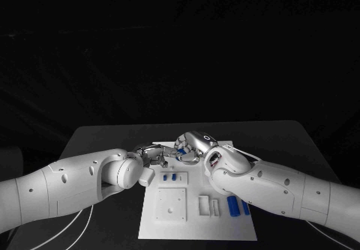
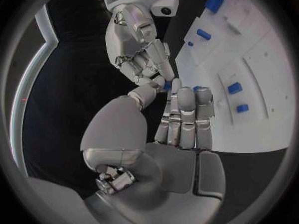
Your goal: Assemble the parts on the task board
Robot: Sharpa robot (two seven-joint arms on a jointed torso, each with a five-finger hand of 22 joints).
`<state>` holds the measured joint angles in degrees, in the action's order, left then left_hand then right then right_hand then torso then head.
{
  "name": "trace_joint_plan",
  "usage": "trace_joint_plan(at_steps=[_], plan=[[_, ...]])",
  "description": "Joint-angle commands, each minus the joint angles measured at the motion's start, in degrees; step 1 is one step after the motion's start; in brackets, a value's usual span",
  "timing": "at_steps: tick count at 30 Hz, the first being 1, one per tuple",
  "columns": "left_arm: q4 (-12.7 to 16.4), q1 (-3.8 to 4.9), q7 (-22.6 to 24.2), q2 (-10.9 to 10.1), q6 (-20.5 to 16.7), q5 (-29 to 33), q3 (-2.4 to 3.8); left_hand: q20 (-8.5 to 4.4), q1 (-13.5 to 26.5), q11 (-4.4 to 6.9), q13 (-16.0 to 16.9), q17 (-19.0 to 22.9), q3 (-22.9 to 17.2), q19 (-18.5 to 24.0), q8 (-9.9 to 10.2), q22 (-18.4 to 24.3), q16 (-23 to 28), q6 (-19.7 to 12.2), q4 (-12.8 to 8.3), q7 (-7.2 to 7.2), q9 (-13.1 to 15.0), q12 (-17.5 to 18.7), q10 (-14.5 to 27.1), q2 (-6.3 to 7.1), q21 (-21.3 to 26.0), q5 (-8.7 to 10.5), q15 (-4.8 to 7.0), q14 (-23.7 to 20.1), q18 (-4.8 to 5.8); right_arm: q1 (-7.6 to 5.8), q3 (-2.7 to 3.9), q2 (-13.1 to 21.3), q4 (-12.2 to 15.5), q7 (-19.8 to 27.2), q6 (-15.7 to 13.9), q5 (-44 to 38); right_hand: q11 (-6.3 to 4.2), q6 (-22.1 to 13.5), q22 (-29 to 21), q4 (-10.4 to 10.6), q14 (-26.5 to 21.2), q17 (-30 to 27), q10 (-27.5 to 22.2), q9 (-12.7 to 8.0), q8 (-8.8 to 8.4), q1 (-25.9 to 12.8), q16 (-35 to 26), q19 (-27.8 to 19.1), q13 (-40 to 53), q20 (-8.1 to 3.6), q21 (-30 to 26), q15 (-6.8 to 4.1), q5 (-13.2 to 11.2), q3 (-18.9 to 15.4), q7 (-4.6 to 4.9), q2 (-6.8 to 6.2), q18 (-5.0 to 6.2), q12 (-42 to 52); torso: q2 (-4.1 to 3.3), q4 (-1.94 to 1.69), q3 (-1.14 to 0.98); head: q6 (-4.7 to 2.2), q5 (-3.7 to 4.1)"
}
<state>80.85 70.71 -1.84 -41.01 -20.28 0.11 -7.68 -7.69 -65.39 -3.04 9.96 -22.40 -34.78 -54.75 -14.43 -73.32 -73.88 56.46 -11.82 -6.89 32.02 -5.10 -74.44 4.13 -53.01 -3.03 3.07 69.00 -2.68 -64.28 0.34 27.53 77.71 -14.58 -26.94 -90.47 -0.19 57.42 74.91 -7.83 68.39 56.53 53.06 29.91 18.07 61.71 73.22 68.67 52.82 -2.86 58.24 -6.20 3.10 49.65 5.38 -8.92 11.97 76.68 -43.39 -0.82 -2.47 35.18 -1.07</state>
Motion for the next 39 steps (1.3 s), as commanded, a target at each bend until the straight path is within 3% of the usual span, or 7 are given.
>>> trace_joint_plan(at_steps=[1,9,16,28,39], plan=[[-0.01,0.12,0.88,0.03,0.46,0.45,0.11,-0.75,-0.01,0.11,-0.07,-0.1,-0.41,-0.01,-0.49,-0.11,0.33,0.66,-0.11,0.09,-0.09,-0.31,-0.54,-0.68,0.33,0.07,0.45,-0.11,-3.28,0.09,-0.06,-0.12,-0.01,-0.01,1.19,-0.48,-0.25,0.82,0.86,0.07,-0.05,0.05,0.18,0.09,0.39,0.16,-0.31,0.09,-0.09,-0.5,0.33,-0.33,-0.29,0.36,0.43,-0.25,3.03,0.13,0.0,0.0,-0.01,0.05,-0.02],[-0.09,0.12,1.17,0.0,0.27,0.43,0.11,-1.0,-0.02,0.46,-0.04,-0.35,-0.64,-0.03,-1.06,-0.28,0.26,1.66,-0.74,0.5,-0.18,-0.64,-1.57,-1.62,0.28,0.07,0.79,0.02,-3.1,0.1,-0.06,-0.3,-0.24,0.0,1.0,0.04,-0.21,0.67,0.85,0.12,-0.07,0.03,0.13,0.05,0.31,0.19,-0.38,0.05,-0.11,-0.51,0.29,-0.31,-0.29,0.41,0.47,-0.62,3.03,0.05,-0.01,0.0,-0.03,0.1,-0.06],[-0.23,0.12,1.23,-0.04,0.21,0.35,0.12,-1.11,0.01,0.59,-0.03,-0.43,-0.71,-0.05,-1.27,-0.32,0.27,2.02,-1.04,0.64,-0.23,-0.75,-1.96,-1.85,0.3,0.06,0.92,0.02,-3.02,0.1,-0.06,-0.29,-0.33,0.38,1.0,0.62,0.25,-0.48,0.81,-1.16,-0.3,-0.03,-0.36,-0.27,-0.35,0.24,-0.76,-0.14,-0.19,-0.56,0.14,0.12,-0.1,-1.84,0.94,-3.65,3.03,-0.39,-0.01,0.03,-0.03,0.12,-0.13],[-0.42,0.12,1.27,-0.1,0.25,0.12,0.12,-1.19,-0.02,0.66,-0.04,-0.49,-0.79,-0.08,-1.35,-0.34,0.27,2.15,-1.26,0.69,-0.28,-0.78,-2.12,-1.92,0.31,0.06,0.99,0.06,-2.98,0.1,-0.07,-0.18,-0.33,0.62,-0.16,1.23,0.72,-1.6,0.78,-2.7,-0.77,0.0,-0.98,-0.73,-1.1,0.58,-1.15,-0.65,-0.18,-0.47,-0.25,0.59,0.1,-4.66,1.43,-4.67,3.03,-0.7,0.0,0.02,-0.03,0.08,-0.18],[-0.63,0.12,1.18,-0.25,0.27,-0.4,0.12,-1.27,-0.04,0.72,-0.05,-0.55,-0.85,-0.13,-1.44,-0.35,0.25,2.28,-1.5,0.74,-0.33,-0.8,-2.28,-1.92,0.32,0.05,1.04,0.11,-2.94,0.09,-0.07,0.19,-0.37,0.74,-2.08,1.6,2.12,-5.54,0.64,-3.49,-1.85,-0.05,-2.38,-2.12,-3.32,1.24,-1.79,-1.69,-0.21,-0.18,-1.25,1.92,0.19,-6.62,2.91,-5.9,3.03,-1.1,0.0,0.03,-0.04,0.06,-0.19]])
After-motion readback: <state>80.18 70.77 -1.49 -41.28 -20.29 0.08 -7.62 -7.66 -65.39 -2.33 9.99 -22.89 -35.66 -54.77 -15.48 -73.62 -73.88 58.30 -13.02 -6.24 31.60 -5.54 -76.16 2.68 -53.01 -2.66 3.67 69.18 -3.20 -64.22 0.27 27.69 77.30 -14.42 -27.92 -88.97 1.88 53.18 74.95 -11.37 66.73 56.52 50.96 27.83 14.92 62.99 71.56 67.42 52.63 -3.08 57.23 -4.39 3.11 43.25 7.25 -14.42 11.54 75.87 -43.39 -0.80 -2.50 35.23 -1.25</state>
